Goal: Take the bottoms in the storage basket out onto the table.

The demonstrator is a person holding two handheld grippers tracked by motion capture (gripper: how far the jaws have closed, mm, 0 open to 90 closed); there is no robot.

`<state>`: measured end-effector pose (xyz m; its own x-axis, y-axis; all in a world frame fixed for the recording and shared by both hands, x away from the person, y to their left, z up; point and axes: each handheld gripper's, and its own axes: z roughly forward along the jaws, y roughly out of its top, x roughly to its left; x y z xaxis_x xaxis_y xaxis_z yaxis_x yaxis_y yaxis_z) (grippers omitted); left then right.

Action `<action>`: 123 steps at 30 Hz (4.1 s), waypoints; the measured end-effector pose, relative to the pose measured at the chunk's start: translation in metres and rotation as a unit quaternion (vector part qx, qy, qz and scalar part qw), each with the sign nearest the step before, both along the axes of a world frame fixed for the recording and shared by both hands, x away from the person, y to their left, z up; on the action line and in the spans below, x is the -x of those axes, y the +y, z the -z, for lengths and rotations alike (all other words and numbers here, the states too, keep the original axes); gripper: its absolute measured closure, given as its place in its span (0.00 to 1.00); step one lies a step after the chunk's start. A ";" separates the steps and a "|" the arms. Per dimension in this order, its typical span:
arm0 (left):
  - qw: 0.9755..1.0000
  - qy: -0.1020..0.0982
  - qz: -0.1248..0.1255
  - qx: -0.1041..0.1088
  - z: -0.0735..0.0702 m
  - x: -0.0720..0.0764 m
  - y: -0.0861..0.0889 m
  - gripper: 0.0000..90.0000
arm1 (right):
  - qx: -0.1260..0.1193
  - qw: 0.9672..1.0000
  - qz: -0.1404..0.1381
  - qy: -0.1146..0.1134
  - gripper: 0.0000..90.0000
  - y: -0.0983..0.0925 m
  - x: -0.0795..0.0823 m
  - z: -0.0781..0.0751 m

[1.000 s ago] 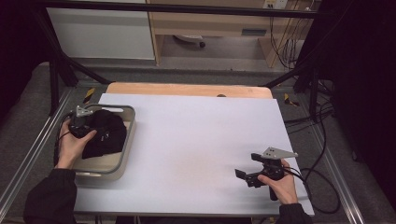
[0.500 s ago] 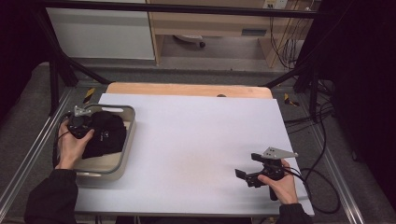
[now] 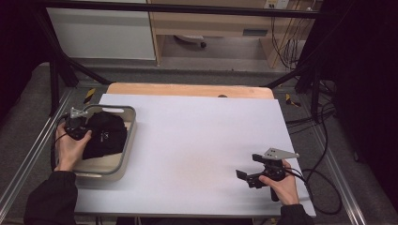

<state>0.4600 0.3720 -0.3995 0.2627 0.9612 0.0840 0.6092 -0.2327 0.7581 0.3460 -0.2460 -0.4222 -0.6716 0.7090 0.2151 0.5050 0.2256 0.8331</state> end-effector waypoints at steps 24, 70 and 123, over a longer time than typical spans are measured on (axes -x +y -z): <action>0.998 -0.047 0.017 0.029 -0.016 0.014 0.002 0.83 | 0.000 1.000 0.000 0.000 0.01 0.000 0.000 0.000; 0.982 -0.147 0.076 0.090 -0.067 0.056 -0.011 0.84 | 0.001 1.000 0.000 -0.001 0.01 0.000 0.000 0.000; 0.950 -0.247 0.096 0.163 -0.108 0.087 -0.017 0.85 | 0.002 1.000 0.000 -0.002 0.01 0.001 0.000 0.000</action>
